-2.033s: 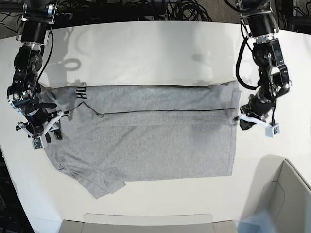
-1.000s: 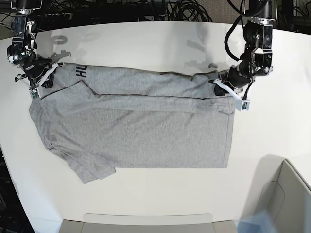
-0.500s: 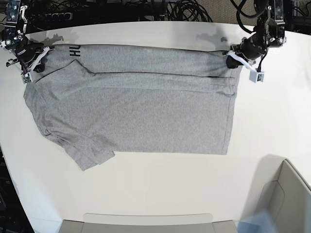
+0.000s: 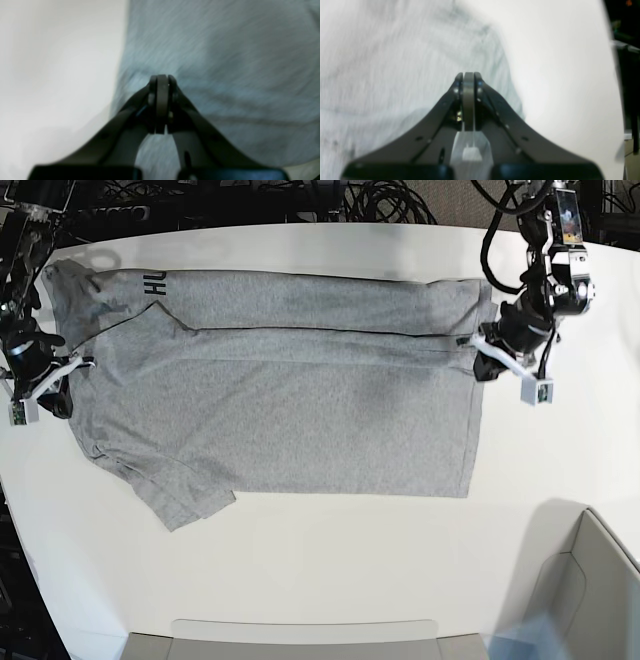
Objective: Fold the T-shirt properly
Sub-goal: 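Release the folded edge and move both grippers to the hem corners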
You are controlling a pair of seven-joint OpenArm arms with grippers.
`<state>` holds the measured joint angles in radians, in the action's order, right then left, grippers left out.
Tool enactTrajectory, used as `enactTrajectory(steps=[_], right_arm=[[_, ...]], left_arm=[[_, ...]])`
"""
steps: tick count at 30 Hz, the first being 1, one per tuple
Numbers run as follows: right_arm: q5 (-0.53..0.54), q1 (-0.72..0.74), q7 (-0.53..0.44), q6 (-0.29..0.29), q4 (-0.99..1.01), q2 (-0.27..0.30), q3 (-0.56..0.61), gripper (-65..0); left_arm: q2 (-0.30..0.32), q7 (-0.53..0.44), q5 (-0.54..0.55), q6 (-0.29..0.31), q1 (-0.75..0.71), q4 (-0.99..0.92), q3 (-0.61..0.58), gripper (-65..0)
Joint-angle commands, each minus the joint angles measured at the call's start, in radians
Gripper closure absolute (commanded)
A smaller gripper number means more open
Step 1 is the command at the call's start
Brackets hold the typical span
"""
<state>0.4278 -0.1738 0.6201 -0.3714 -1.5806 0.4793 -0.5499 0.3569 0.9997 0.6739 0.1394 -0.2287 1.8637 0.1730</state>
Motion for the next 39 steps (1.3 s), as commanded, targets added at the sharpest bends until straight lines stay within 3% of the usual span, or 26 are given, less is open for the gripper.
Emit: enactTrajectory(steps=[1, 6, 14, 21, 26, 33, 39], right_arm=[[-0.016, 0.052, -0.018, -0.004, 0.018, 0.017, 0.029, 0.0], [-0.205, 0.27, -0.018, -0.004, 0.26, 0.009, 0.199, 0.0], [-0.223, 0.337, -0.018, -0.004, 0.455, 0.003, 0.301, 0.0], [-0.223, 0.173, -0.018, -0.004, 0.397, 0.011, 0.299, 0.0], [-0.217, 0.041, 0.065, -0.004, 0.25, 0.011, 0.294, 0.0], [-0.215, 0.066, 0.073, -0.004, 0.102, 0.002, 0.242, 0.0], [-0.221, 0.267, 0.076, -0.004, 0.11, -0.024, 0.202, -20.2]], left_arm=[[0.014, -0.009, -0.001, -0.008, 0.055, -0.019, -0.007, 0.0], [0.009, -0.02, -0.001, -0.008, 0.259, -0.269, -0.14, 0.0], [0.014, -0.012, -0.003, -0.013, 0.331, -0.477, -0.333, 0.0], [0.026, -0.009, -0.003, -0.013, 0.183, -0.48, -0.349, 0.0], [0.063, -0.009, -0.003, -0.013, 0.024, -0.345, -0.315, 0.0], [0.063, -0.009, -0.001, -0.013, -0.019, -0.237, -0.272, 0.0], [0.058, -0.009, -0.001, -0.013, 0.025, -0.16, -0.241, 0.0]])
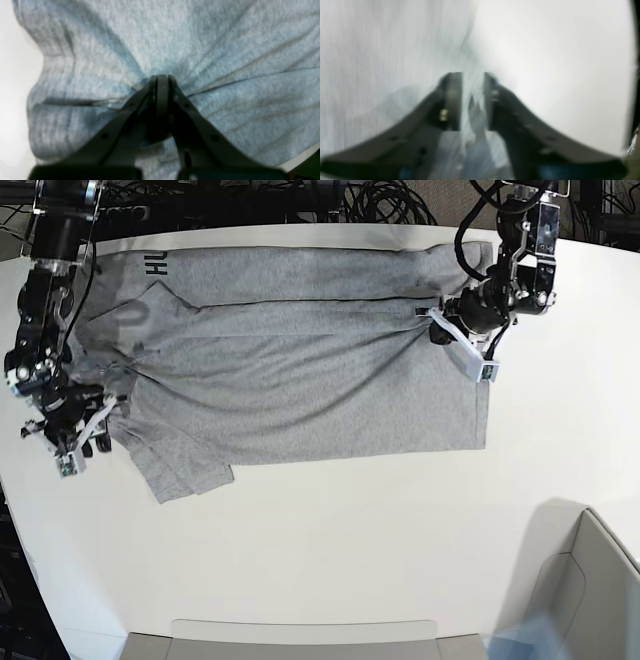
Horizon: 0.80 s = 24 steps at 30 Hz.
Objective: Fold the T-shirt properly
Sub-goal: 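Release the folded edge and move both grippers to the hem corners, then grasp the hem corners of the shirt with both grippers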
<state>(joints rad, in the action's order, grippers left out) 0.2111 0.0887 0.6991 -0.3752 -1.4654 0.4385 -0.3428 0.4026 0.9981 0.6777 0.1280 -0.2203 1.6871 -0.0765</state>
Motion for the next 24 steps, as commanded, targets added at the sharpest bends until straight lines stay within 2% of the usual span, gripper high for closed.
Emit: enactTrajectory(steps=[1, 8, 14, 17, 24], right_arm=[[-0.003, 0.039, -0.003, 0.0, 0.018, 0.016, 0.009, -21.3], [0.0, 0.343, -0.025, 0.0, 0.388, 0.027, 0.208, -21.8], [0.0, 0.524, -0.22, 0.0, 0.748, 0.023, 0.342, -21.9], [0.0, 0.56, -0.266, 0.002, 0.845, 0.004, 0.35, -21.9], [-0.008, 0.56, -0.275, 0.002, 0.909, -0.051, 0.351, -21.8]], left_arm=[[0.012, -0.008, -0.005, -0.001, 0.028, 0.017, 0.01, 0.0], [-0.009, -0.008, 0.0, -0.001, 0.049, 0.02, 0.008, 0.0], [-0.017, -0.008, 0.0, -0.001, 0.049, 0.018, 0.005, 0.0], [-0.017, -0.008, 0.0, -0.001, 0.049, 0.017, 0.01, 0.0], [-0.017, -0.011, -0.003, -0.001, 0.054, 0.017, 0.013, 0.0]])
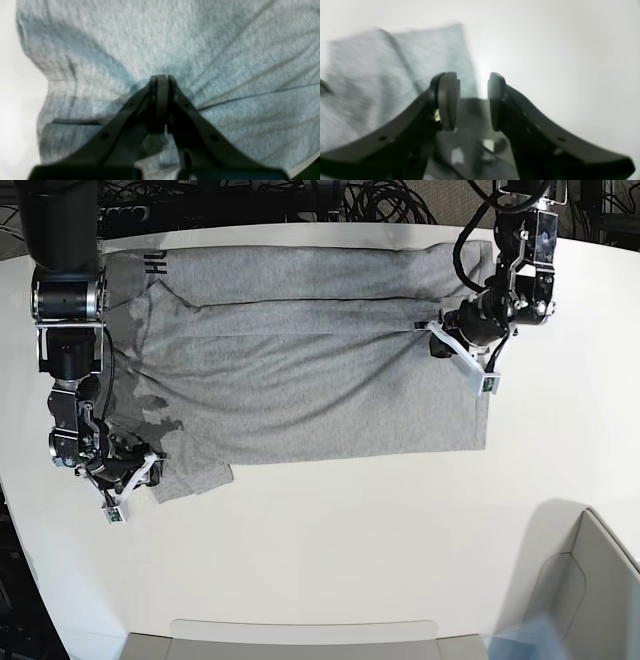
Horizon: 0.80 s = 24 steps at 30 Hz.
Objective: Fold the T-shirt properly
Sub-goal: 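Grasp the hem corners of the shirt with both grippers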
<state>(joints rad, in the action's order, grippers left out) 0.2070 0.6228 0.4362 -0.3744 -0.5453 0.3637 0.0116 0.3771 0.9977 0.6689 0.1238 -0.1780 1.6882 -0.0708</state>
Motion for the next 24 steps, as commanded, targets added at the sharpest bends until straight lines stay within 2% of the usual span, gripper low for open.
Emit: enactTrajectory(steps=[1, 8, 12, 14, 18, 21, 24], right_arm=[[-0.004, 0.026, -0.012, 0.001, 0.012, 0.014, -0.003, -21.8], [-0.004, -0.019, -0.012, -0.001, 0.035, -0.025, -0.002, -21.8], [-0.004, -0.021, -0.006, -0.001, 0.035, -0.025, -0.002, -21.8], [-0.004, -0.021, -0.006, -0.001, 0.035, -0.025, -0.002, -21.8], [-0.004, -0.022, -0.004, -0.001, 0.035, -0.022, -0.002, -21.8], [-0.002, -0.036, -0.004, -0.001, 0.034, -0.022, -0.002, -21.8], [-0.002, -0.048, -0.004, -0.001, 0.008, -0.022, -0.002, -21.8]], left_arm=[[0.01, -0.009, 0.005, 0.003, 0.022, 0.016, 0.007, 0.0], [0.016, -0.007, 0.004, 0.003, 0.067, 0.013, 0.015, -1.0], [0.016, -0.017, 0.002, 0.003, 0.151, -0.03, 0.105, -14.6], [0.016, -0.018, 0.002, 0.003, 0.226, -0.098, 0.141, -18.3], [0.016, -0.036, -0.008, 0.003, 0.407, -0.328, 0.179, -18.5], [0.016, -0.129, -0.094, 0.004, 0.512, -0.526, 0.17, -18.5], [0.016, -0.201, -0.159, 0.007, 0.587, -0.687, 0.088, -18.5]])
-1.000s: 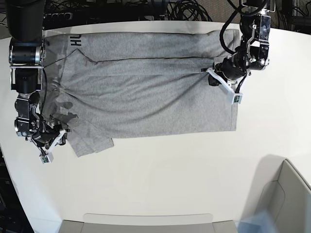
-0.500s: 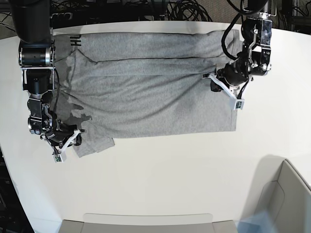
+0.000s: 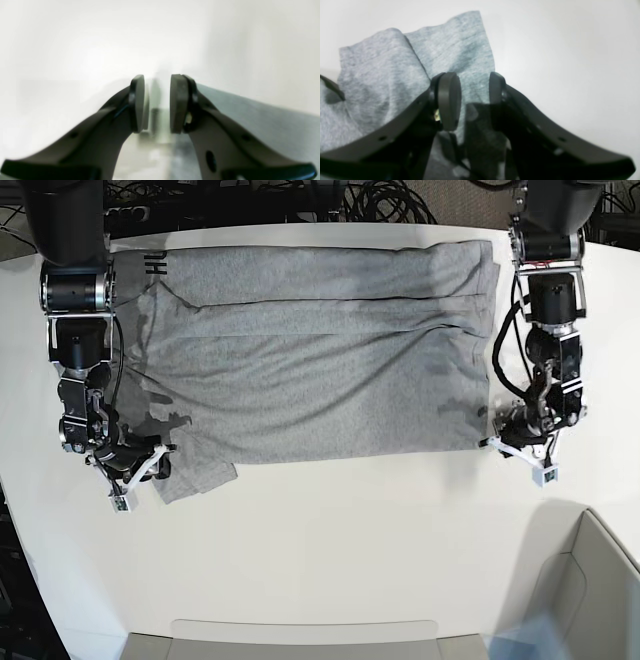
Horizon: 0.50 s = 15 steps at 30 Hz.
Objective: Fold the T-shirt properly
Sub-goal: 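Grasp the hem corners of the shirt with both grippers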
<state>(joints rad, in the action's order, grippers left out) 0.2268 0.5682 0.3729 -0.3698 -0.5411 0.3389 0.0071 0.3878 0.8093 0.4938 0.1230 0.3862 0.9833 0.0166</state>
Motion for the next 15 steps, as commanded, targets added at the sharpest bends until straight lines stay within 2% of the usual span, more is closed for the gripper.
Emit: enactTrajectory(steps=[1, 7, 11, 15], right_arm=[[-0.022, -0.001, 0.059, -0.005, -0.001, 0.002, 0.003, -21.8], [-0.022, -0.004, 0.059, -0.005, -0.006, 0.007, 0.001, -21.8], [-0.022, -0.003, 0.059, -0.005, -0.006, 0.016, -0.005, -21.8], [-0.019, -0.001, 0.056, -0.005, -0.006, 0.021, -0.005, -21.8]], left_arm=[[0.006, -0.02, 0.015, 0.01, 0.03, 0.0, -0.019, -18.5], [0.007, 0.003, 0.018, 0.013, 0.033, -0.002, -0.036, -18.6], [0.007, 0.029, 0.018, 0.106, 0.007, 0.038, -0.031, -18.6], [0.007, 0.081, 0.018, 0.114, -0.008, 0.131, -0.031, -18.6]])
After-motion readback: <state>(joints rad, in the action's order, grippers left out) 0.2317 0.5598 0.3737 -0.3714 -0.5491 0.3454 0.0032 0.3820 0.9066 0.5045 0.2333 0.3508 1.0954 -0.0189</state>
